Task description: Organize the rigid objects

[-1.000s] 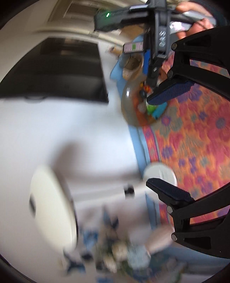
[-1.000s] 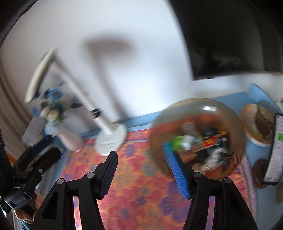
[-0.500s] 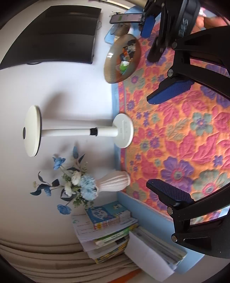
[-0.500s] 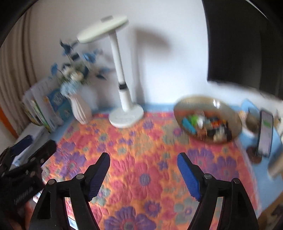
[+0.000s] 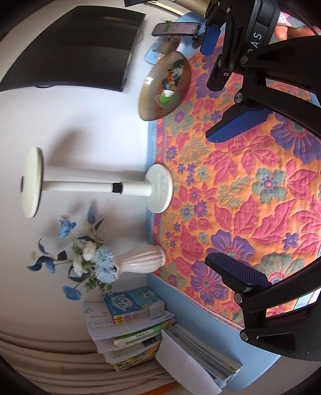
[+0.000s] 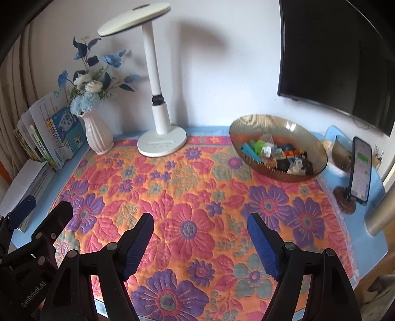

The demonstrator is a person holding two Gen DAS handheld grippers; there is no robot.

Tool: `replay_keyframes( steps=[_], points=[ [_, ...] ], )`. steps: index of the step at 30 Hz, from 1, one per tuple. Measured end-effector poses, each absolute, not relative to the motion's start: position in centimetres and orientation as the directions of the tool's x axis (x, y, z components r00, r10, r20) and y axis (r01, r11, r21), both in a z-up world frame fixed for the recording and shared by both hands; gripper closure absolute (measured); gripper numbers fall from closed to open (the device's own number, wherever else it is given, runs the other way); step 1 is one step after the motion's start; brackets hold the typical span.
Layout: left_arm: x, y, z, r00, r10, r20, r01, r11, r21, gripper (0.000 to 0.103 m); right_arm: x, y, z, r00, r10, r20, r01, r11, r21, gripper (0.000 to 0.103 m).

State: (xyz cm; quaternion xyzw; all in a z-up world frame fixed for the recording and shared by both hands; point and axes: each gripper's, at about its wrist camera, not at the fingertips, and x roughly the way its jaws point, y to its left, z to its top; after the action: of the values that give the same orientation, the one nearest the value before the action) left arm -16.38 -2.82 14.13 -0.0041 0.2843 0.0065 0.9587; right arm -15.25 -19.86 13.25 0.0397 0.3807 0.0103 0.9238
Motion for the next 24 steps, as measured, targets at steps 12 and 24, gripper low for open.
replay_keyframes(
  steps=[12, 24],
  points=[
    [-15.3, -2.7, 12.3, 0.806, 0.009, -0.592, -0.025, 1.000, -0.019, 0.013, -14.4, -20.6, 11.1, 0.666, 0.102, -0.739, 0.012, 0.989, 0.147, 0.026],
    [-15.1, -3.0, 11.9, 0.798, 0.002, -0.603, -0.017, 1.000, -0.018, 0.013, -14.0, -20.2, 10.4, 0.650, 0.127, -0.749, -0.004, 0.986, 0.164, 0.026]
  ],
)
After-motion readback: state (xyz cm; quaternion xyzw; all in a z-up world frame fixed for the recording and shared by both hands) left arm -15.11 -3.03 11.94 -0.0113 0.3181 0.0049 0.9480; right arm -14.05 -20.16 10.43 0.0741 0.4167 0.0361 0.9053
